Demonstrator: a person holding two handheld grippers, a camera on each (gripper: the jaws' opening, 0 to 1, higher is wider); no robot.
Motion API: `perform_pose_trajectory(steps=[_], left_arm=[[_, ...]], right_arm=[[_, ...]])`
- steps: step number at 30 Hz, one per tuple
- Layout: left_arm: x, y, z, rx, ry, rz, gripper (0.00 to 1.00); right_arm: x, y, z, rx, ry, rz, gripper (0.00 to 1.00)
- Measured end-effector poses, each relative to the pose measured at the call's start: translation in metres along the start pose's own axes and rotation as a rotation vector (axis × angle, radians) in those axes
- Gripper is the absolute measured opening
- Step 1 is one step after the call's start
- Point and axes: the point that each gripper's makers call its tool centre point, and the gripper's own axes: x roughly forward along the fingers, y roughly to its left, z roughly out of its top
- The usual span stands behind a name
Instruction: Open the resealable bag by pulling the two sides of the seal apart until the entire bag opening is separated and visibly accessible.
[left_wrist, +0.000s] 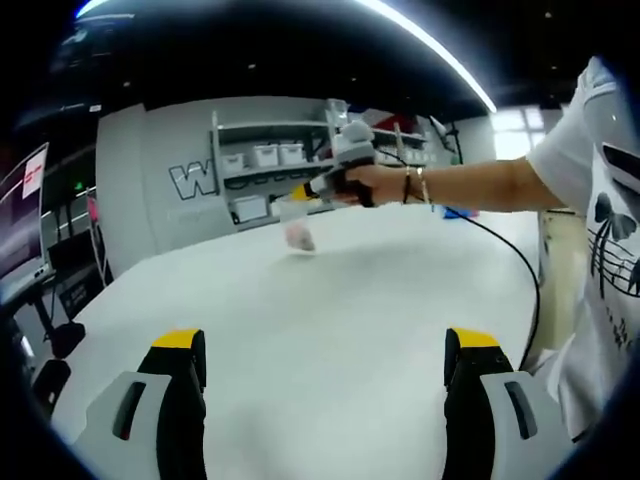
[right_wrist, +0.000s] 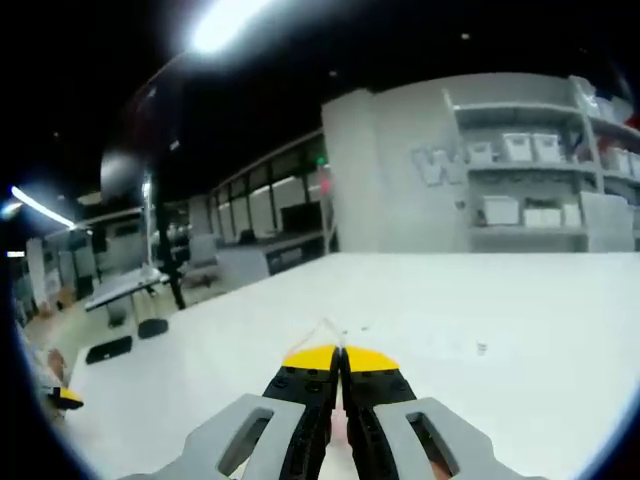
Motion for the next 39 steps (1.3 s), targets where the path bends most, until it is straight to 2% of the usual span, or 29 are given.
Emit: perform_pose_trajectory(steps=[12,17,31,39], left_arm=[[0.000,0.006,0.000,-0.004,0.000,0.009,0.98],[0.002,0.010,-0.002,-0.010,0.000,0.017,0.98],[0.004,0.017,-0.006,-0.019,0.008,0.029,0.98],[0.004,0.018,-0.007,-0.023,0.012,0.033,0.98]], right_arm=[[0.013,-0.010,0.004,0.001,0.009,-0.024,0.00],[0.015,-0.010,0.000,-0.006,0.017,-0.034,0.00],[0.034,-0.031,0.006,-0.020,0.024,-0.086,0.00],[0.040,-0.033,0.003,-0.083,0.033,-0.106,0.00]])
